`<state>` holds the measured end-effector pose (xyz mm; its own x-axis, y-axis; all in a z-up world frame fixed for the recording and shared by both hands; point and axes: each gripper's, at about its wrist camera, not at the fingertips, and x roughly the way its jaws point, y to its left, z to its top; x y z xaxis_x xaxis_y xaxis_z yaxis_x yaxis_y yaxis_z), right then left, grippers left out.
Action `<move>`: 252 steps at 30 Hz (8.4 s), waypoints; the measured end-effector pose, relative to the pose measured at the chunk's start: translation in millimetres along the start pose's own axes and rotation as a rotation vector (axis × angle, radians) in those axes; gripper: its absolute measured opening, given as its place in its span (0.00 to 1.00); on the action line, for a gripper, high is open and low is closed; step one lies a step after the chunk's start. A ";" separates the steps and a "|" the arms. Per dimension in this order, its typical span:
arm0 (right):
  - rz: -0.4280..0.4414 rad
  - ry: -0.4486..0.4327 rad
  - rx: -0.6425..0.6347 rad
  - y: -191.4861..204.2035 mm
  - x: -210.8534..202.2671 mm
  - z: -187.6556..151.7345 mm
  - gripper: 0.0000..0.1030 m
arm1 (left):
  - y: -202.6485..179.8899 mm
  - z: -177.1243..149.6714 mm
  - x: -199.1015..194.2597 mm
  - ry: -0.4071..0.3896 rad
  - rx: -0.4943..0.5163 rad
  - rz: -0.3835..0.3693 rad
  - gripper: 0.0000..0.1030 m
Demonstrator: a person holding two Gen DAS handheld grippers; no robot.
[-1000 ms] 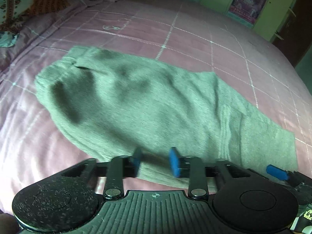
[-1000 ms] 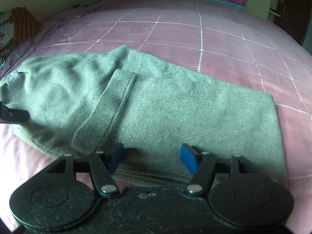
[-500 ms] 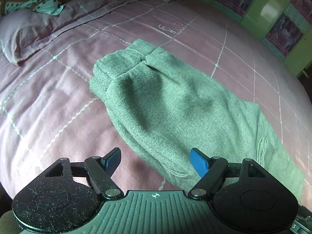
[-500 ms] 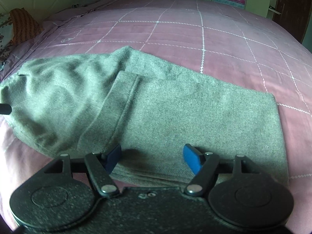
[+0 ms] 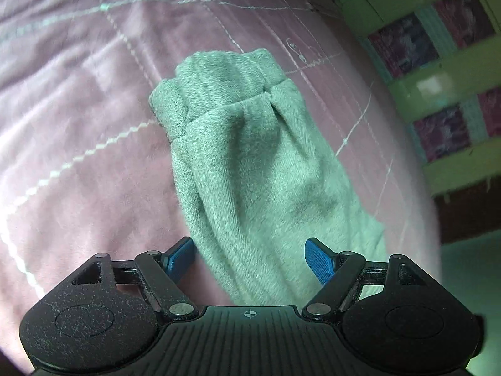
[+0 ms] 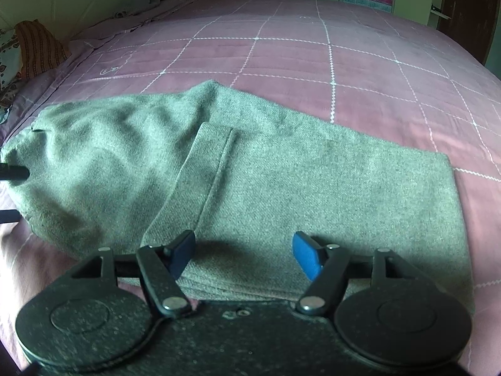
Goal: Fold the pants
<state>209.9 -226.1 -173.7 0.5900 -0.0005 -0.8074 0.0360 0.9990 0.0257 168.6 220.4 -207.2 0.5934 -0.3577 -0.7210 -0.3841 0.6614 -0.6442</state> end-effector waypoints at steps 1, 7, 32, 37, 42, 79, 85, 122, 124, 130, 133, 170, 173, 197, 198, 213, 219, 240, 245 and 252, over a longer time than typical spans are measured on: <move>-0.001 0.002 0.000 -0.5 0.6 -0.6 0.67 | 4.7 1.4 2.9 0.000 -0.033 -0.029 0.75; -0.008 0.000 -0.002 0.7 3.9 -1.7 0.68 | 21.7 5.5 22.2 -0.029 -0.165 -0.122 0.75; -0.035 -0.040 0.039 -31.2 -14.5 4.9 0.65 | -235.9 -116.3 11.1 -0.194 0.933 -0.179 0.18; -0.062 -0.070 0.173 -90.7 -45.2 -12.7 0.67 | -275.8 -216.0 64.3 0.044 1.172 -0.190 0.18; -0.046 -0.063 0.333 -148.3 -63.0 -35.7 0.68 | -281.5 -267.5 86.0 0.155 1.223 -0.102 0.26; 0.131 -0.065 0.559 -187.5 -59.8 -48.5 0.55 | -191.7 -207.1 61.3 0.132 0.901 0.040 0.26; 0.036 -0.208 0.457 -186.5 -98.3 -40.1 0.47 | -191.4 -199.8 56.3 0.131 0.888 0.045 0.26; -0.081 -0.180 0.034 -130.8 -27.2 44.3 0.36 | -273.6 -173.0 150.2 0.184 0.956 0.073 0.26; -0.102 -0.179 0.034 -135.1 -17.6 47.8 0.36 | -286.4 -169.8 164.5 0.174 0.962 0.079 0.26; -0.125 -0.148 0.012 -140.2 0.9 30.1 0.37 | -307.9 -163.2 204.0 0.156 0.978 0.108 0.26; -0.122 -0.148 0.017 -143.1 0.7 27.1 0.39 | -310.0 -164.4 212.7 0.150 0.978 0.122 0.26; -0.162 -0.172 0.032 -121.0 -73.9 -38.4 0.59 | -197.1 -226.2 56.6 0.099 0.960 0.102 0.26; -0.166 -0.179 0.046 -122.5 -74.4 -42.2 0.57 | -196.1 -229.6 60.4 0.105 0.975 0.111 0.26; -0.071 -0.290 0.123 -123.4 -100.7 -32.1 0.36 | -185.2 -238.5 49.6 0.089 0.990 0.101 0.27; -0.074 -0.286 0.110 -121.1 -96.8 -27.6 0.36 | -185.0 -237.2 50.1 0.093 0.986 0.097 0.27; -0.112 -0.223 0.055 -119.6 -83.0 -16.7 0.38 | -207.0 -201.1 59.0 0.059 0.934 0.077 0.27; -0.141 -0.096 0.020 -125.5 -43.4 -29.0 0.38 | -201.1 -198.5 73.3 0.096 0.953 0.087 0.27; -0.030 -0.105 0.176 -162.0 -56.9 -14.2 0.74 | -182.6 -145.1 82.1 0.150 0.811 0.103 0.27; -0.021 -0.053 0.206 -157.4 -43.7 -28.1 0.75 | -175.7 -156.3 87.9 0.197 0.804 0.088 0.53; -0.011 -0.063 0.184 -160.5 -50.1 -22.4 0.86 | -176.9 -159.4 98.2 0.225 0.795 0.067 0.63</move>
<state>156.5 -385.4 -150.6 0.6380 -0.0204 -0.7698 0.1867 0.9739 0.1290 182.1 -36.8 -204.7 0.3993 -0.3686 -0.8394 0.2517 0.9245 -0.2862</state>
